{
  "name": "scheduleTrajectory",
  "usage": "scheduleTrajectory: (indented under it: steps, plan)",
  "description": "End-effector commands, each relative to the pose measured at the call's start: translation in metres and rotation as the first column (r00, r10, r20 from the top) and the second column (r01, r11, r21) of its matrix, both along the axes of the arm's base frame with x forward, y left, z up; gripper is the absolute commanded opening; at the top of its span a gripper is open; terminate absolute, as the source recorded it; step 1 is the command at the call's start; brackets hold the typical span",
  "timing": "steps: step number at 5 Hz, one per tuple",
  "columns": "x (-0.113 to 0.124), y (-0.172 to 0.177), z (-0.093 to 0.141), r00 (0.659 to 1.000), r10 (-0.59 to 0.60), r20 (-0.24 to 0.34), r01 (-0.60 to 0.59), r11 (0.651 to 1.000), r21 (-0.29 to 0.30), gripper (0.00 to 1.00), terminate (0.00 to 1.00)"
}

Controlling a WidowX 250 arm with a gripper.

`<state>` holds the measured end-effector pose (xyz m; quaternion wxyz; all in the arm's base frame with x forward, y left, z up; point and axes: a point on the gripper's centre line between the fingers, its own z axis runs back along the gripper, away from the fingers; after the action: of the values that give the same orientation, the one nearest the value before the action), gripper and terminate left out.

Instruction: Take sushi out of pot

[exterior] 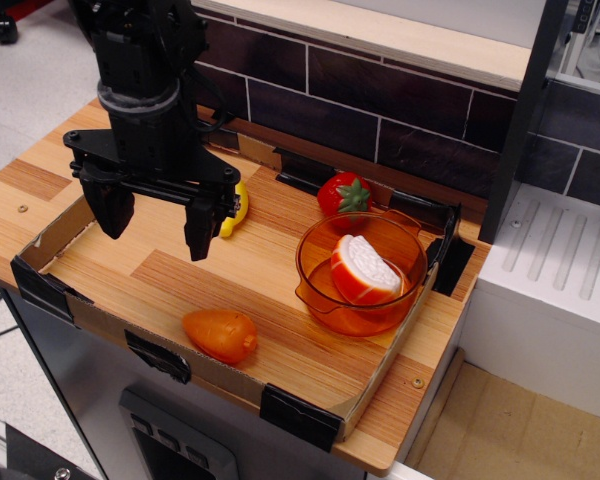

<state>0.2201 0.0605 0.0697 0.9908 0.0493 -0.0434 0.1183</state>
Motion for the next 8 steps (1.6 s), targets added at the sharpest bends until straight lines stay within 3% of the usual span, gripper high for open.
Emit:
scheduleTrajectory:
  steps: [1,2,3,4,5,6,8]
  plan:
    - [0.000,0.000,0.000,1.000,0.000,0.000,0.000,1.000,0.000,1.00,0.00]
    - [0.006,-0.009,0.033,0.992,0.128,-0.011,-0.128,0.988,-0.087,1.00,0.00]
    - [0.010,-0.021,0.056,0.984,0.177,-0.003,-0.176,0.975,-0.135,1.00,0.00]
    - [0.021,-0.042,0.070,0.949,0.314,-0.009,-0.310,0.933,-0.185,1.00,0.00]
    - [0.035,-0.064,0.071,0.860,0.509,-0.050,-0.507,0.836,-0.208,1.00,0.00]
    - [0.044,-0.080,0.065,0.773,0.634,0.001,-0.613,0.747,-0.257,1.00,0.00]
    - [0.064,-0.098,0.037,0.678,0.731,0.076,-0.686,0.666,-0.295,1.00,0.00]
